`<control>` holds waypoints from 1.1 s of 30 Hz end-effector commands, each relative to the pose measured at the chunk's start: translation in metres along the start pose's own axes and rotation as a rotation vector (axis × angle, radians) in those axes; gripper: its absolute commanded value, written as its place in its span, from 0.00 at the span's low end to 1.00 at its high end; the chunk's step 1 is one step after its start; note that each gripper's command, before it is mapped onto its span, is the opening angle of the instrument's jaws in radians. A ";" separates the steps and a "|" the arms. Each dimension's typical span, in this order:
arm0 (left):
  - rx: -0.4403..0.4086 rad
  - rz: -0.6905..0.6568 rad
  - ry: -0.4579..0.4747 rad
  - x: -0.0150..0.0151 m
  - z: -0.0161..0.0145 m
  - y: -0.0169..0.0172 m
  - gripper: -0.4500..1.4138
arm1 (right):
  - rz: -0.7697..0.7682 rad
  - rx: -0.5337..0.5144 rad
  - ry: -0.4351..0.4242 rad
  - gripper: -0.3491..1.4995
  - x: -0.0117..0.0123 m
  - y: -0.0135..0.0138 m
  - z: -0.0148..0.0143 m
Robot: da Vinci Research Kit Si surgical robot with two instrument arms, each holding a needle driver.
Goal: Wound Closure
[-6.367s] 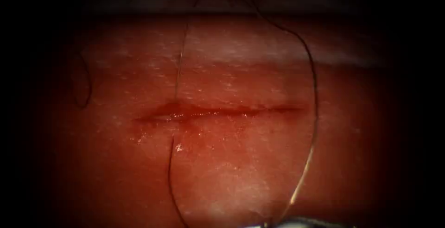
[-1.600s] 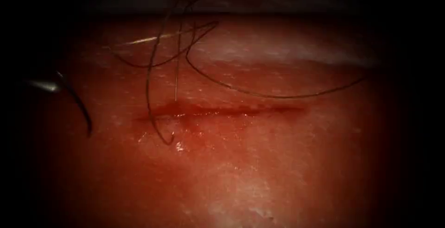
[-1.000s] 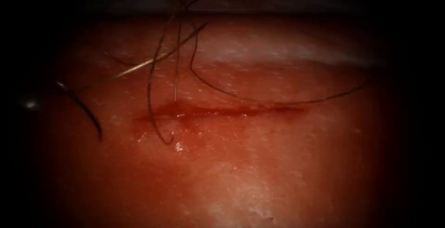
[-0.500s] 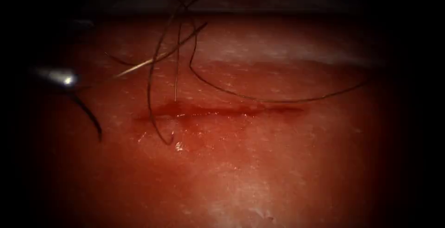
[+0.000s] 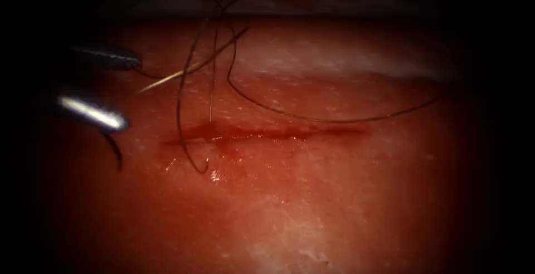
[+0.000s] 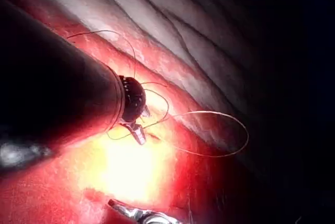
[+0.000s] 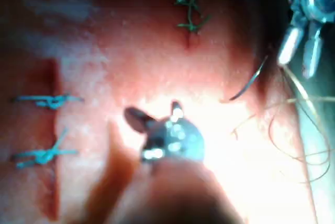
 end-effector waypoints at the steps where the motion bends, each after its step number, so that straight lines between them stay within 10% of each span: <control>1: 0.009 0.016 -0.017 0.0002 0.0009 -0.0004 0.59 | -0.002 0.000 0.002 0.90 0.0000 0.0001 0.0009; 7: 0.047 0.016 -0.071 0.0001 0.0016 -0.0010 0.41 | -0.001 -0.001 0.002 0.90 0.0000 0.0002 0.0009; 11: 0.061 0.013 -0.087 -0.0003 0.0012 -0.0013 0.05 | -0.001 -0.001 0.002 0.90 0.0000 0.0001 0.0009; 33: 0.236 0.031 0.025 0.0100 0.0031 -0.0206 0.05 | 0.005 -0.006 0.000 0.90 -0.0009 0.0002 0.0014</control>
